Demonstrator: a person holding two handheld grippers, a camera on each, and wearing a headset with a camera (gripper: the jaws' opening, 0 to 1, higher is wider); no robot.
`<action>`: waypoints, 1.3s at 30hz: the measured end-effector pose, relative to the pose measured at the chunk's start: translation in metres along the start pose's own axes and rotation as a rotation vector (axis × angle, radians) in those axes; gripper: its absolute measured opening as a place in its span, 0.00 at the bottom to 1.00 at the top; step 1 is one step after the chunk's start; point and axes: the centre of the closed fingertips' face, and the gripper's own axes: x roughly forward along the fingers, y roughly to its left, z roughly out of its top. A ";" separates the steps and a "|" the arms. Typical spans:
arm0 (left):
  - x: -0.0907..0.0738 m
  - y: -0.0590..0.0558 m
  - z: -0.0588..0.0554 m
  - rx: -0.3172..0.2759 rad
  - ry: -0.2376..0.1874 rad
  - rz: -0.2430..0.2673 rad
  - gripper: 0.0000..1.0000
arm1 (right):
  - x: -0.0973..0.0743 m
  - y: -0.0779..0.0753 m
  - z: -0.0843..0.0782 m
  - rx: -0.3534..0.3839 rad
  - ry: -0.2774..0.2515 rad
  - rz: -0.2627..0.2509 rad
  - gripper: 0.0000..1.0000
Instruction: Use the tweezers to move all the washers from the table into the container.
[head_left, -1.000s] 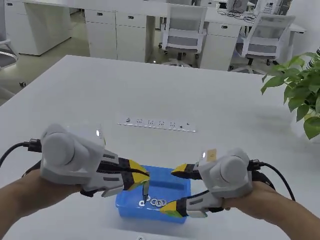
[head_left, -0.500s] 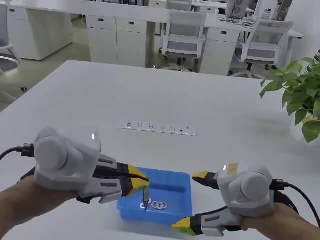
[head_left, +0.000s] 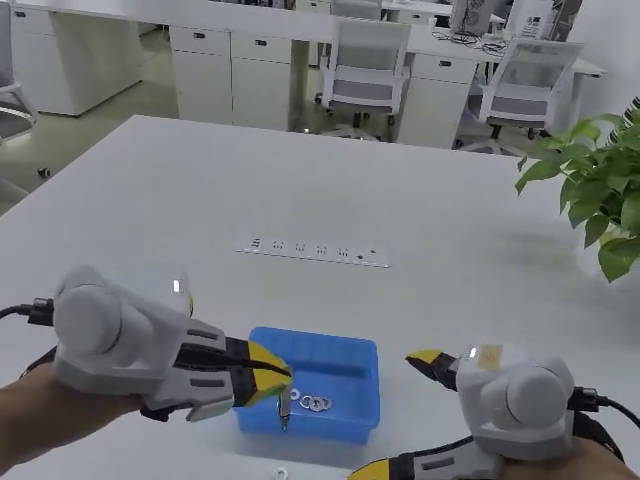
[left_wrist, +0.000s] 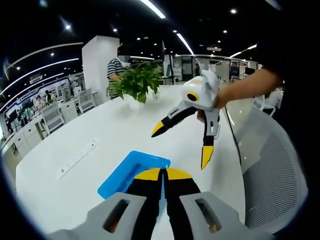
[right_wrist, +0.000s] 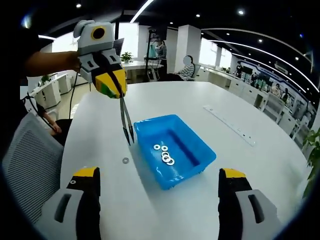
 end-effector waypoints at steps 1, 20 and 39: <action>0.001 -0.002 -0.002 0.000 0.003 -0.002 0.05 | -0.001 0.000 0.000 -0.001 0.000 -0.002 1.00; 0.009 -0.018 -0.024 -0.012 0.025 -0.024 0.05 | -0.006 0.016 -0.009 0.022 0.018 0.005 1.00; 0.019 -0.018 -0.035 -0.013 0.030 -0.012 0.05 | -0.008 0.021 -0.011 0.001 0.011 0.019 0.97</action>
